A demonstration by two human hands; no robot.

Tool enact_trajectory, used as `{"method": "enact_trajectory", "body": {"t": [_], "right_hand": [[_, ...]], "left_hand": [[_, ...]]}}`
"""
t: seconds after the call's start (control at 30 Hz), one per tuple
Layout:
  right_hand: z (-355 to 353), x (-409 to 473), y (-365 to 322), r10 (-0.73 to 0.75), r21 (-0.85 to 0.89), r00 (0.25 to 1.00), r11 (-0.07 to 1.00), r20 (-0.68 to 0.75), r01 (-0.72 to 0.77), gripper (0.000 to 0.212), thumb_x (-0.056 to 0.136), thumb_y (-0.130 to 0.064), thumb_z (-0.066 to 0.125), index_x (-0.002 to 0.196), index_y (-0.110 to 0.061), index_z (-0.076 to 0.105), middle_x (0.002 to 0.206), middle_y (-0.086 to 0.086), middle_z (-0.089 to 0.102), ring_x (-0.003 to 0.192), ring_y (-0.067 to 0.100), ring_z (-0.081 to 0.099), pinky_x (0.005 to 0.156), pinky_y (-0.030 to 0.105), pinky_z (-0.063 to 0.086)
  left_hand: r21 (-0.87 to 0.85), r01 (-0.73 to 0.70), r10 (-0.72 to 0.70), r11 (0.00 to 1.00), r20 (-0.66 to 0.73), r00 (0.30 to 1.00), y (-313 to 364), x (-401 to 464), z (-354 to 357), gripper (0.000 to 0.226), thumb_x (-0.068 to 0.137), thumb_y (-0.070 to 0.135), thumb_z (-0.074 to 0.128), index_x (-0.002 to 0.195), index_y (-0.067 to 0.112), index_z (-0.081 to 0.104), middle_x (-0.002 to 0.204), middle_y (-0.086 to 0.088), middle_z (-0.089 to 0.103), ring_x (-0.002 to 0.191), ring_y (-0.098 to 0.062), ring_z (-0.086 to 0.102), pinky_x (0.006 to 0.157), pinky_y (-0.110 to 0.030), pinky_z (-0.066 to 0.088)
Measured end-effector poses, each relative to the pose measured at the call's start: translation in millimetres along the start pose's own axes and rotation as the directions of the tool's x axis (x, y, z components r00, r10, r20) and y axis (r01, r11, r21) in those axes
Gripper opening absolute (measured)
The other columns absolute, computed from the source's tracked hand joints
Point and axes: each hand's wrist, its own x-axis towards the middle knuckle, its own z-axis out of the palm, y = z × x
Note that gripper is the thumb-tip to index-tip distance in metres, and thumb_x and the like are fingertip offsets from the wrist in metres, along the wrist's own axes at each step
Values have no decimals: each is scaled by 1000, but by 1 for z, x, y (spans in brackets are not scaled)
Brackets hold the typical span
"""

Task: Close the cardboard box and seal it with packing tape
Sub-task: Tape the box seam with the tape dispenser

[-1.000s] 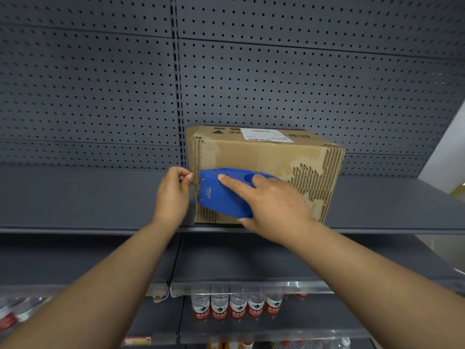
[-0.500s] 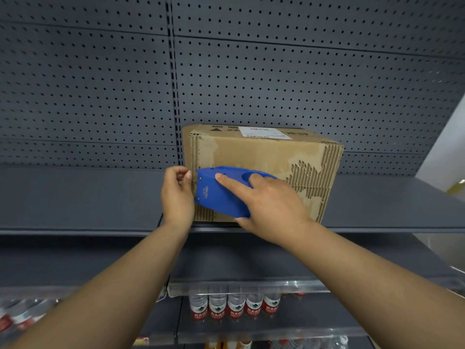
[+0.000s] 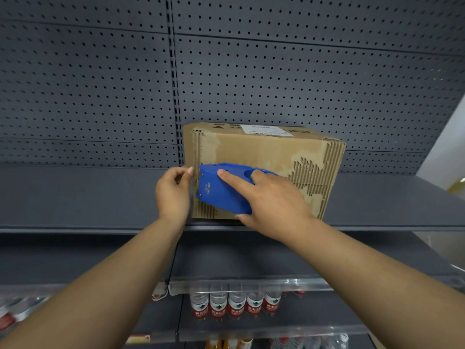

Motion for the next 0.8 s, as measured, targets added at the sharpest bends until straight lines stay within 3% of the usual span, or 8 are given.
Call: {"method": "enact_trajectory", "body": {"t": [0.13, 0.23, 0.43, 0.5, 0.63, 0.7, 0.8], "right_hand": [[-1, -1, 1, -6, 19, 1000, 1000, 29, 5, 87, 56, -39, 81, 135, -26, 48, 76, 13, 61, 54, 28, 57, 50, 31, 45], [-2, -3, 1, 0, 13, 999, 1000, 47, -1, 86, 56, -38, 81, 135, -26, 48, 76, 14, 61, 53, 28, 57, 50, 31, 44], [-7, -4, 0, -14, 21, 996, 1000, 90, 12, 81, 69, -37, 73, 142, -28, 38, 84, 16, 61, 62, 30, 58, 56, 34, 43], [-8, -4, -1, -18, 13, 994, 1000, 109, 17, 80, 72, -38, 70, 143, -30, 34, 88, 15, 61, 66, 30, 58, 59, 34, 42], [-8, -4, -2, -27, -5, 994, 1000, 109, 28, 82, 69, -39, 74, 142, -28, 38, 86, 15, 62, 64, 30, 58, 56, 33, 42], [-7, -5, -1, -25, -11, 993, 1000, 116, 26, 84, 64, -39, 78, 139, -27, 42, 82, 15, 62, 59, 30, 58, 53, 32, 42], [-5, -6, 1, -22, -19, 994, 1000, 103, 24, 86, 56, -39, 82, 134, -26, 49, 76, 14, 62, 52, 29, 56, 48, 30, 40]], "left_hand": [[-17, -4, 5, 1000, 41, 999, -3, 0, -1, 28, 94, 27, 53, 81, 5, 66, 76, -4, 63, 73, -13, 55, 73, -28, 44], [-56, 28, -24, 998, 66, 998, -2, 0, -2, 28, 91, 30, 57, 72, 12, 65, 68, 2, 62, 64, -5, 53, 68, -21, 44], [-34, 42, -38, 999, 108, 993, 3, 2, -1, 9, 86, 14, 64, 77, 16, 61, 78, 3, 64, 77, -12, 60, 74, -23, 49], [-30, 38, -34, 999, 108, 994, 3, 1, 3, 4, 87, 11, 62, 85, 12, 57, 82, 2, 63, 80, -14, 59, 70, -21, 49], [-70, 27, -11, 997, 215, 977, -6, -1, 10, 17, 94, 16, 52, 109, 16, 45, 107, -9, 61, 86, -14, 59, 66, -22, 48], [-103, 27, 6, 994, 310, 951, -10, 0, 11, 32, 96, 25, 48, 126, 17, 41, 122, -9, 59, 100, -15, 60, 80, -28, 51], [-134, 72, -3, 988, 451, 892, -13, 1, 11, 50, 100, 31, 38, 147, 27, 22, 143, -15, 42, 127, -23, 47, 102, -38, 43]]}}
